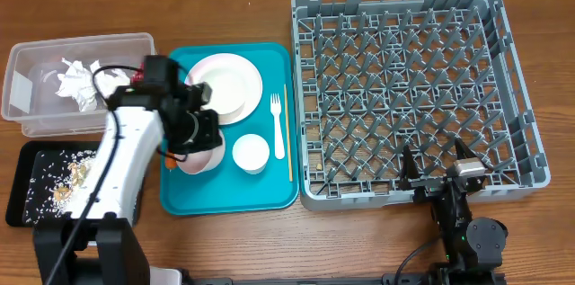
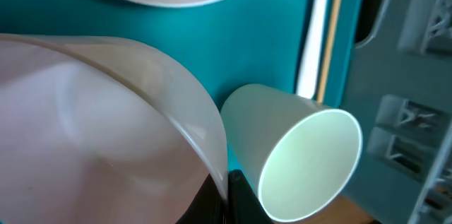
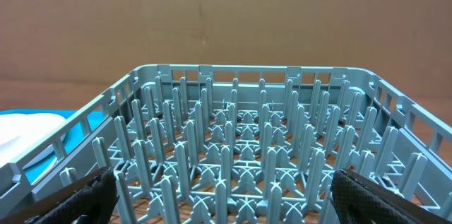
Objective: Sort waste into correct bins and load items into the dishwasher
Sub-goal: 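Carry the empty bowl right and set it on the teal tray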
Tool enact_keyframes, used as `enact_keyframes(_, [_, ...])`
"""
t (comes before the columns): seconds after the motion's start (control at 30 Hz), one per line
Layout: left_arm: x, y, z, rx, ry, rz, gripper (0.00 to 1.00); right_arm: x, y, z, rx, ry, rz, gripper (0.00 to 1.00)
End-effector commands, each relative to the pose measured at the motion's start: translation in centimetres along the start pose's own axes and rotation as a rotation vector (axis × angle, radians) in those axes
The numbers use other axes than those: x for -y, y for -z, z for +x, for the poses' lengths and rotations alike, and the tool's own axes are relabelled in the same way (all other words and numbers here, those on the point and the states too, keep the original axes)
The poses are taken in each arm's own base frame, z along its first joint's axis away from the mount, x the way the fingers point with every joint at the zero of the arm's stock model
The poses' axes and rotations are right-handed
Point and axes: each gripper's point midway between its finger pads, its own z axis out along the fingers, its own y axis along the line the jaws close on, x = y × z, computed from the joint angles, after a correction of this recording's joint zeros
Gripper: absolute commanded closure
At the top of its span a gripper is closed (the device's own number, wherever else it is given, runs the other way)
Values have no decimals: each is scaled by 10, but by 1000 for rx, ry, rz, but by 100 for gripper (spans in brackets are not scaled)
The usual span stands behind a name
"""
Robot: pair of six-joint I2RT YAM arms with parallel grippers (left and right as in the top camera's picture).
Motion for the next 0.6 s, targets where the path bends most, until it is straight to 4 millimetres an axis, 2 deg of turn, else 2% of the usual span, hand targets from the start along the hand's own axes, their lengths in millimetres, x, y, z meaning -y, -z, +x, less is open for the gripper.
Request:
enact_keyframes(0.0, [-6,7,-4,54,25,-159,96,1,0,2,3,-3,6,0])
enact_keyframes(0.27, [12,-7,9,23,-10,-172,96,1,0,2,2,-3,6,0])
enact_keyframes(0.57, [21,-17,16,-9,-41,-176,96,1,0,2,3,-3,6,0])
